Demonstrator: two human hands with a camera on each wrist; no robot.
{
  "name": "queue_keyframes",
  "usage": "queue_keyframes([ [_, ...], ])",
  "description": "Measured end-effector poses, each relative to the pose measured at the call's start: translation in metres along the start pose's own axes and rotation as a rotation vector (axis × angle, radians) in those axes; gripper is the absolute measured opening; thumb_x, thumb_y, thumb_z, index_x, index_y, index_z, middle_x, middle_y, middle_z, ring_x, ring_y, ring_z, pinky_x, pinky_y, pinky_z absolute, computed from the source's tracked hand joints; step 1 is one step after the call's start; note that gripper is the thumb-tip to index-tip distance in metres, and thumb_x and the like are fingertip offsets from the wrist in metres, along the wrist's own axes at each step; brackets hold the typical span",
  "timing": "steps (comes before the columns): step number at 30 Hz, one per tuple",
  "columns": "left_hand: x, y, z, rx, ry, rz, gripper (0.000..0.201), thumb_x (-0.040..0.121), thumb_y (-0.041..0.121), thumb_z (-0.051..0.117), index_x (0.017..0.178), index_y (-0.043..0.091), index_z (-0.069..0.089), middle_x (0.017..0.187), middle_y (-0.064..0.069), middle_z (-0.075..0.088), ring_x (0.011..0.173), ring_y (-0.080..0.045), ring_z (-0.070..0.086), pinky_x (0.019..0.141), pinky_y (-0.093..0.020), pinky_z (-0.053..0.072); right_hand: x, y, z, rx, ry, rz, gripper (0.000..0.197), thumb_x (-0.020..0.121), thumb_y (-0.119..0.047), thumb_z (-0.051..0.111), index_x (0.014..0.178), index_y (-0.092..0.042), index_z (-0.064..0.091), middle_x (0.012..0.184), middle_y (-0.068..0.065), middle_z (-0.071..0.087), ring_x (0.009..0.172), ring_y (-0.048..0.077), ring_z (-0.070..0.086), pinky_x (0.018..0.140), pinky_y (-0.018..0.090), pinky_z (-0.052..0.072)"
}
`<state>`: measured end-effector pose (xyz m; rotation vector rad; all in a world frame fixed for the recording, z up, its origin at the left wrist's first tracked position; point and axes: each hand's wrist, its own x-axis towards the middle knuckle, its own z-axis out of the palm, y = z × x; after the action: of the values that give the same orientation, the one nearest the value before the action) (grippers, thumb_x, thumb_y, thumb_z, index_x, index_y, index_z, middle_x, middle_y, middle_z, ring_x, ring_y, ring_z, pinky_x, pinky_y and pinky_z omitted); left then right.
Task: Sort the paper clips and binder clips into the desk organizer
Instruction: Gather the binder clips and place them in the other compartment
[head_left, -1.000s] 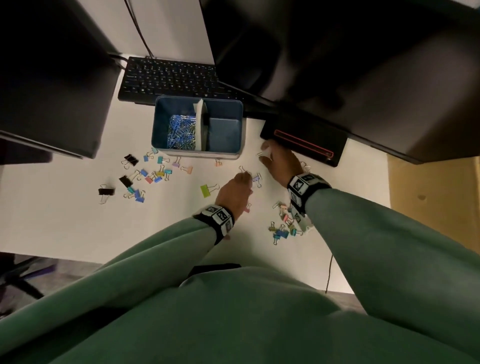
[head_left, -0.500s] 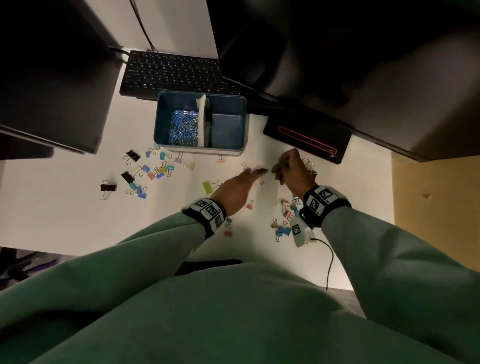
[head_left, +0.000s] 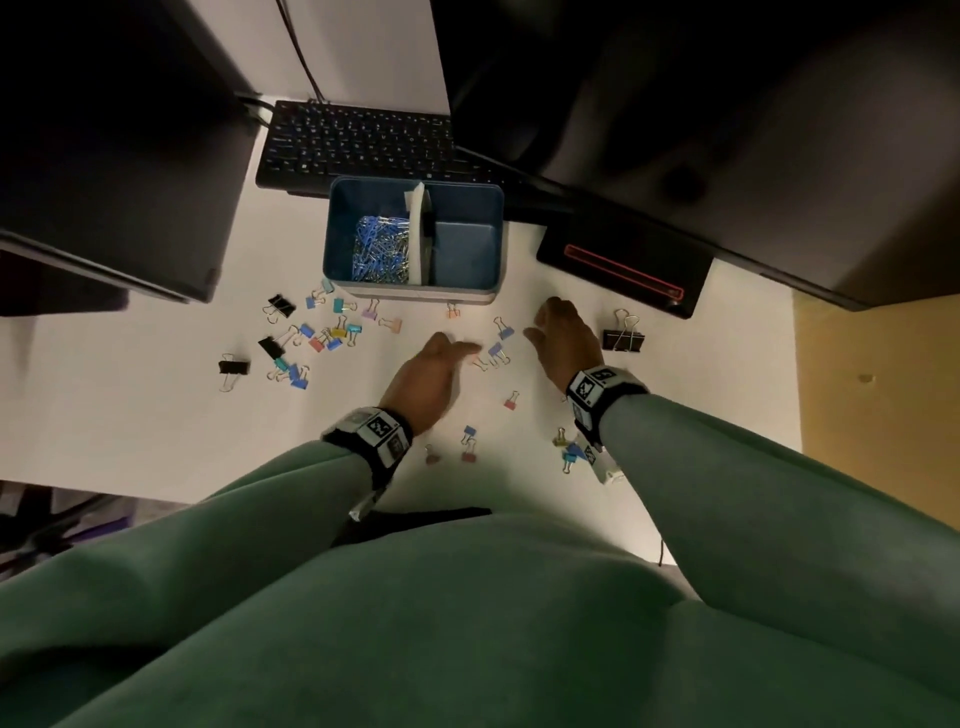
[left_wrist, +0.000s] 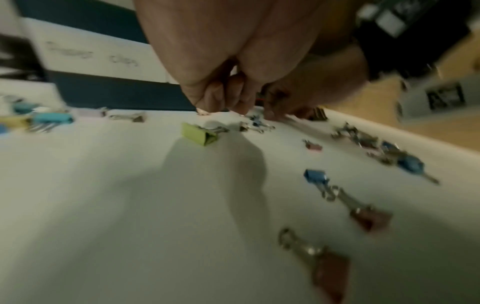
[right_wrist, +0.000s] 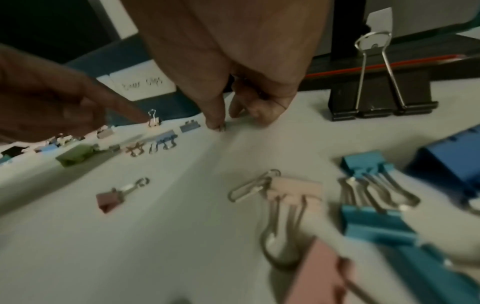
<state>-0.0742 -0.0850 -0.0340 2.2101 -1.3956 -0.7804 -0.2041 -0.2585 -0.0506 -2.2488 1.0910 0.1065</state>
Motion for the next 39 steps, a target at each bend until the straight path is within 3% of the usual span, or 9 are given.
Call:
queue_keyframes([
  [5, -0.006, -0.006, -0.016, -0.289, 0.112, -0.144, 0.032, 0.098, 0.002, 0.036, 0.118, 0.010, 0.059, 0.105, -0.006, 0.060, 0.092, -0.016, 0.058, 0.085, -0.023, 0.044, -0.007, 0.006, 0.002, -0.105, -0.136, 0.031, 0.036, 0.096, -0.006, 0.051, 0.130, 0.003, 0.044, 0.131, 0.024, 0.049, 0.116, 0.036, 0.056, 0.093, 0.039, 0.047],
  [10, 0.001, 0.003, -0.008, -0.414, -0.024, -0.174, 0.030, 0.095, 0.003, 0.036, 0.103, 0.015, 0.062, 0.096, 0.002, 0.064, 0.085, -0.010, 0.056, 0.079, -0.023, 0.040, -0.024, 0.021, -0.009, 0.051, 0.080, 0.030, 0.019, 0.097, -0.023, 0.049, 0.105, -0.006, 0.047, 0.100, 0.015, 0.056, 0.085, 0.029, 0.060, 0.071, 0.037, 0.052],
  [13, 0.009, 0.009, -0.004, -0.524, -0.032, -0.241, 0.027, 0.092, 0.005, 0.038, 0.094, 0.016, 0.062, 0.085, 0.003, 0.064, 0.076, -0.010, 0.056, 0.071, -0.026, 0.042, -0.030, 0.027, -0.020, 0.153, 0.178, 0.105, 0.028, 0.095, -0.029, 0.056, 0.109, -0.007, 0.048, 0.107, 0.013, 0.057, 0.088, 0.024, 0.060, 0.072, 0.033, 0.051],
  [17, 0.017, 0.005, -0.007, -0.522, -0.053, -0.219, 0.035, 0.093, 0.003, 0.038, 0.112, 0.022, 0.060, 0.080, 0.005, 0.061, 0.068, 0.000, 0.053, 0.070, -0.022, 0.042, -0.030, 0.025, -0.019, 0.068, 0.055, 0.072, 0.037, 0.091, -0.031, 0.063, 0.115, -0.008, 0.048, 0.115, 0.011, 0.053, 0.096, 0.024, 0.058, 0.080, 0.035, 0.052],
  [22, 0.019, -0.001, -0.021, -0.507, 0.045, -0.354, 0.012, 0.094, 0.015, 0.046, 0.086, 0.015, 0.055, 0.075, 0.003, 0.060, 0.067, -0.011, 0.053, 0.068, -0.028, 0.041, -0.031, 0.015, -0.015, -0.015, -0.005, 0.070, 0.013, 0.097, -0.019, 0.048, 0.104, -0.008, 0.049, 0.105, 0.012, 0.055, 0.086, 0.029, 0.060, 0.072, 0.036, 0.049],
  [26, 0.024, 0.007, -0.011, -0.264, 0.058, -0.221, 0.018, 0.092, 0.027, 0.060, 0.095, 0.012, 0.053, 0.074, 0.001, 0.058, 0.064, -0.011, 0.052, 0.062, -0.024, 0.039, -0.030, 0.016, -0.018, -0.034, -0.061, 0.087, 0.017, 0.097, -0.013, 0.045, 0.109, -0.001, 0.049, 0.104, 0.016, 0.053, 0.082, 0.031, 0.059, 0.067, 0.034, 0.044],
  [31, 0.023, -0.004, 0.002, 0.110, -0.078, -0.078, 0.017, 0.091, 0.017, 0.060, 0.104, 0.014, 0.050, 0.098, -0.009, 0.062, 0.082, -0.028, 0.061, 0.067, -0.029, 0.040, -0.034, 0.034, -0.016, 0.270, -0.050, 0.136, 0.007, 0.095, -0.006, 0.042, 0.093, -0.005, 0.048, 0.087, 0.010, 0.052, 0.072, 0.019, 0.046, 0.064, 0.034, 0.040],
  [35, 0.010, -0.020, -0.015, 0.090, -0.142, -0.094, 0.020, 0.090, 0.017, 0.061, 0.106, 0.014, 0.051, 0.093, -0.004, 0.058, 0.081, -0.023, 0.057, 0.069, -0.028, 0.038, -0.043, 0.023, -0.028, 0.685, -0.138, 0.312, 0.010, 0.101, -0.008, 0.040, 0.105, -0.005, 0.048, 0.082, 0.004, 0.060, 0.062, 0.013, 0.051, 0.054, 0.027, 0.042],
  [39, -0.002, -0.019, -0.048, -0.032, -0.113, -0.094, 0.022, 0.091, 0.023, 0.062, 0.112, 0.019, 0.054, 0.088, 0.002, 0.061, 0.074, -0.012, 0.056, 0.068, -0.022, 0.043, -0.042, -0.016, -0.040, 0.885, -0.200, 0.231, 0.024, 0.098, 0.004, 0.038, 0.114, 0.003, 0.055, 0.082, 0.012, 0.061, 0.065, 0.018, 0.054, 0.054, 0.028, 0.047],
])
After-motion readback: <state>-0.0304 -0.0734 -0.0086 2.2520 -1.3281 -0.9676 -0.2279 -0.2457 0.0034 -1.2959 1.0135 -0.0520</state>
